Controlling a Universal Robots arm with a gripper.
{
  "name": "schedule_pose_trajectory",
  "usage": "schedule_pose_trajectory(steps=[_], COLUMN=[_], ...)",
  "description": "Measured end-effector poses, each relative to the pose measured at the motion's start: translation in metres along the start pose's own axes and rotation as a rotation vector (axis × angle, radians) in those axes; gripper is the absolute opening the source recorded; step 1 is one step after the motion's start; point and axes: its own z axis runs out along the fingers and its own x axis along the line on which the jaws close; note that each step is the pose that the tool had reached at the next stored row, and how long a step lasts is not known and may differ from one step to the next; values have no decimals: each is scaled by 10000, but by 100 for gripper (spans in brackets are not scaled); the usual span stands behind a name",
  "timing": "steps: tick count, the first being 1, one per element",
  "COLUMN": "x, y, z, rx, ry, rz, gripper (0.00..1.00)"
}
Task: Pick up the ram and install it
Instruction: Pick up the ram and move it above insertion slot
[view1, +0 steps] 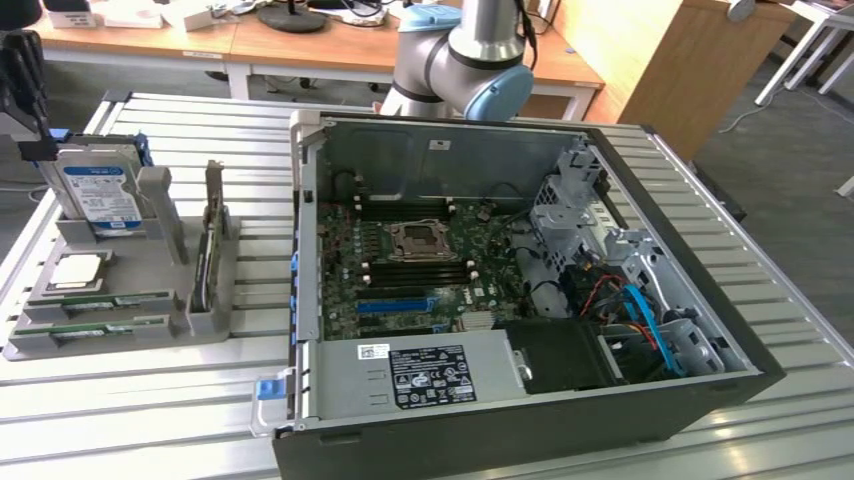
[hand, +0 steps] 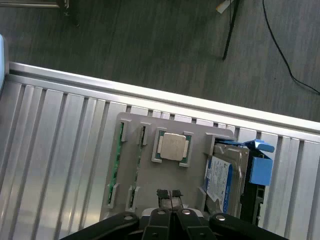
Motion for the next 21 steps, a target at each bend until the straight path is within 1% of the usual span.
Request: schedule_pose_trajectory(steps=[1, 2, 8, 12, 13, 21], x=[-1, -1, 0, 0, 0, -1], y=[0, -1, 0, 0, 0, 0], z=[0, -1, 0, 3, 3, 4], rx=[41, 63, 65, 59, 59, 60], ry=[9, 13, 12, -15, -16, -18], rz=[-4, -7, 11, 447, 482, 483], gripper=[11, 11, 11, 11, 11, 11])
